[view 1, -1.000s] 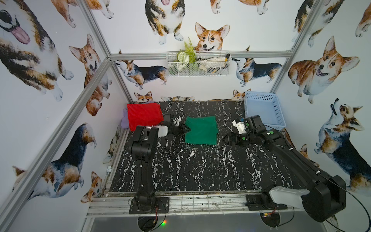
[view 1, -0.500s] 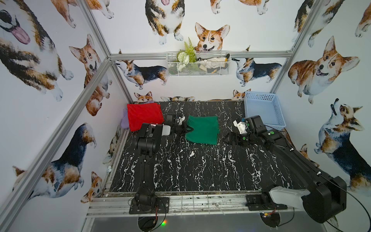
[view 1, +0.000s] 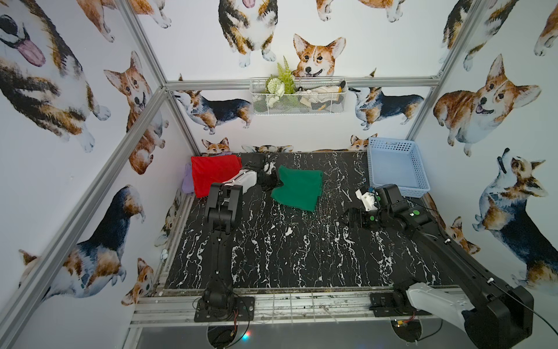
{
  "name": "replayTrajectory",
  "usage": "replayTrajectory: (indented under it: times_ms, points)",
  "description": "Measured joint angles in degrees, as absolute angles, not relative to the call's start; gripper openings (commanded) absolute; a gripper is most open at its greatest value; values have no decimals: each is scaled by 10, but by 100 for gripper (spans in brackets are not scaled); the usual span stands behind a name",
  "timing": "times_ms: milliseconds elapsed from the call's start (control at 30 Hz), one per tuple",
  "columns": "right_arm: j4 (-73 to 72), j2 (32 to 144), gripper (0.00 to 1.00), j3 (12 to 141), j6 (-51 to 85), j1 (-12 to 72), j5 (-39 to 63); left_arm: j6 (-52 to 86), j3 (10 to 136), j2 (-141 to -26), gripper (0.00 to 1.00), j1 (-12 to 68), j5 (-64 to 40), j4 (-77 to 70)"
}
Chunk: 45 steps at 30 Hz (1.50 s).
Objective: Fold and stack t-shirts
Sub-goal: Pick up the T-shirt from the center of the board, then place the T-shirt at the t-shirt.
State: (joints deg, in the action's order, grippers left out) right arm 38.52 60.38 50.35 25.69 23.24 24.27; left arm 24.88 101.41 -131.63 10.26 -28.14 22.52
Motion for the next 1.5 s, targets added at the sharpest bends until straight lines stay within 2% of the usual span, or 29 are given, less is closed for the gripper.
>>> replayTrajectory:
  times_ms: [467, 700, 1233, 1267, 1300, 1367, 1433, 1500]
  points:
    - [414, 531, 100, 469, 270, 232, 241, 202, 1247, -1369, 0, 14, -119, 399]
    - [415, 535, 100, 469, 271, 232, 240, 168, 1289, -1370, 0, -27, -63, 432]
    - [415, 523, 100, 467, 271, 232, 241, 122, 1253, -1291, 0, -72, -8, 435]
    - [415, 520, 100, 467, 271, 232, 241, 120, 1252, -1291, 3, -73, -4, 435]
    - [416, 518, 100, 467, 271, 232, 241, 121, 1251, -1293, 18, -76, 4, 439]
    - [416, 515, 100, 467, 271, 232, 241, 125, 1251, -1300, 35, -85, 21, 448]
    - [416, 514, 100, 467, 271, 232, 241, 139, 1252, -1314, 45, -100, 41, 462]
    - [416, 512, 100, 466, 271, 232, 241, 153, 1252, -1329, 51, -111, 55, 479]
